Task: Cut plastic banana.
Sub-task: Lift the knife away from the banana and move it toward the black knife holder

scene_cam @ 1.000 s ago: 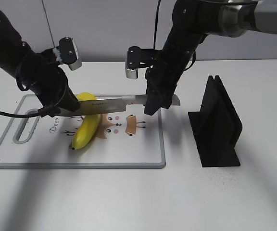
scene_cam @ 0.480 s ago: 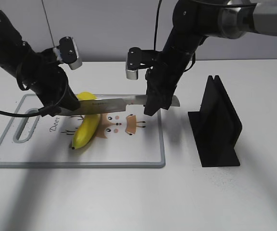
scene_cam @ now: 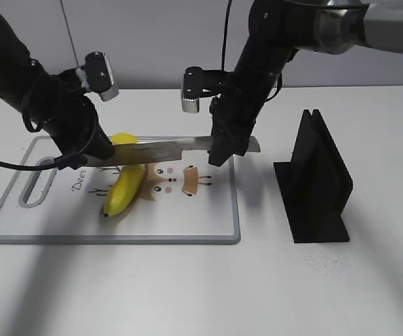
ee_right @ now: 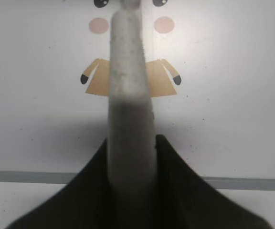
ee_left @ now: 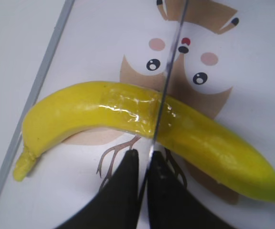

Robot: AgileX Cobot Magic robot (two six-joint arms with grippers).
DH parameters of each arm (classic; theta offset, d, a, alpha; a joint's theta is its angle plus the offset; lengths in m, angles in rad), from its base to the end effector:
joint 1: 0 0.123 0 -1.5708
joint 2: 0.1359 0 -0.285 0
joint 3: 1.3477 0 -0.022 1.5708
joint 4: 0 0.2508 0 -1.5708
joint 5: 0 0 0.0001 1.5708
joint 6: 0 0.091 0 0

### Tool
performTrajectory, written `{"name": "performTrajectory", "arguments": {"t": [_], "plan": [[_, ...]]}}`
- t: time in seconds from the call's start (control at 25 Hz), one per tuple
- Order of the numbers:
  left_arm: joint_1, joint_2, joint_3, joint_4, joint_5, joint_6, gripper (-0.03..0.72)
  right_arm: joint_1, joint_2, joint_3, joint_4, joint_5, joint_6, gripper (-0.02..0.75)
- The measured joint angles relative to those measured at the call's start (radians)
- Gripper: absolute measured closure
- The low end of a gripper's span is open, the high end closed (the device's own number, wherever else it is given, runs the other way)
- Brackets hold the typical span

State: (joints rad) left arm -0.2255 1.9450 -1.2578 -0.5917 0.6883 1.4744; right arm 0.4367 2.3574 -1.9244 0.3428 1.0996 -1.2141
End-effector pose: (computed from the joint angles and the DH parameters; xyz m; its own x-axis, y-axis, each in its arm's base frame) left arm 0.3723 -0.1185 0.1690 -0.2132 0.8540 -0.4746 0.9440 0.3053 0.1253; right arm 0.4266 0.2292 0.1449 -0.0571 -0.9418 -0.3313 -0.9984 0.0547 0.0165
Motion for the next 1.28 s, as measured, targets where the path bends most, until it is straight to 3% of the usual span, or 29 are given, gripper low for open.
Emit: {"name": "performTrajectory", "arguments": {"t": [0.28,0.4,0.52,0.72,0.84,1.08,1.28], "plan": [[-0.001,-0.097,0.013,0.037,-0.021,-0.004,0.665,0.001,-0.039,-0.029,0.002,0.024,0.002,0.545],[-0.001,-0.156,0.013,0.036,-0.022,-0.005,0.63,0.001,-0.081,-0.032,0.003,0.033,0.002,0.547],[-0.001,-0.199,0.013,0.018,-0.044,-0.02,0.511,0.001,-0.098,-0.033,0.011,0.048,0.018,0.551],[0.0,-0.24,0.013,-0.036,-0.067,-0.034,0.174,0.001,-0.1,-0.032,-0.008,0.065,0.031,0.556],[0.0,-0.253,0.013,-0.058,-0.084,-0.034,0.076,0.001,-0.1,-0.032,-0.007,0.067,0.031,0.555],[0.001,-0.304,0.013,-0.065,-0.112,-0.073,0.057,0.001,-0.112,-0.031,0.012,0.069,0.031,0.555],[0.002,-0.359,0.013,-0.062,-0.119,-0.179,0.059,0.001,-0.178,-0.031,0.034,0.072,0.033,0.555]]}}
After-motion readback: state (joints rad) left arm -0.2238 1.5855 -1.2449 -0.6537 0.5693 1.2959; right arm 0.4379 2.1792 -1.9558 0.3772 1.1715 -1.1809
